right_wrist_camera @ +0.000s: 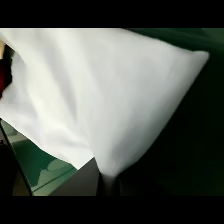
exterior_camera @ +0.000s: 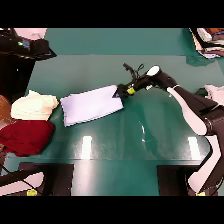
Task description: Fold the shirts.
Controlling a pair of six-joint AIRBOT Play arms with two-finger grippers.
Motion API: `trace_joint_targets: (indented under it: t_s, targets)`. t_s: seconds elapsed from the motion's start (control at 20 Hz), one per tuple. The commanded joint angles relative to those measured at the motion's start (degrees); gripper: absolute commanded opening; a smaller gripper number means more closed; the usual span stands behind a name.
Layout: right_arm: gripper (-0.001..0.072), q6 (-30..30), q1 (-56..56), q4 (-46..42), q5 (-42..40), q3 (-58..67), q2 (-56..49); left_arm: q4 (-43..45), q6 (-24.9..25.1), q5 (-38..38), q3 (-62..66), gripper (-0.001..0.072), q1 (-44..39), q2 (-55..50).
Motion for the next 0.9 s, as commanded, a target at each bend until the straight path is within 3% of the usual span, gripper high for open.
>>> trace_joint_targets:
  t_s: [0.0, 0.45, 0.7, 0.85]
  targets:
    - [0.0017, 0.31, -5.31, 0.02, 0.5, 2.49, 4.24, -0.24, 0.0, 0.79, 0.0, 0.0025, -6.08, -0.02]
    - [0.0017, 3.96, -42.82, -18.12, 2.21, 2.49, 23.87, -0.26, -0.04, 9.11, 0.0, 0.0026, -18.99, -0.02]
    - [0.0017, 5.68, -60.98, -18.16, 2.25, 2.49, 25.33, -0.31, -0.07, 13.14, 0.0, 0.0026, -21.0, -0.02]
    - [0.0018, 5.66, -65.88, -17.35, 1.57, 2.49, 25.29, -0.26, -0.22, 13.4, 0.0, 0.0026, -21.0, -0.02]
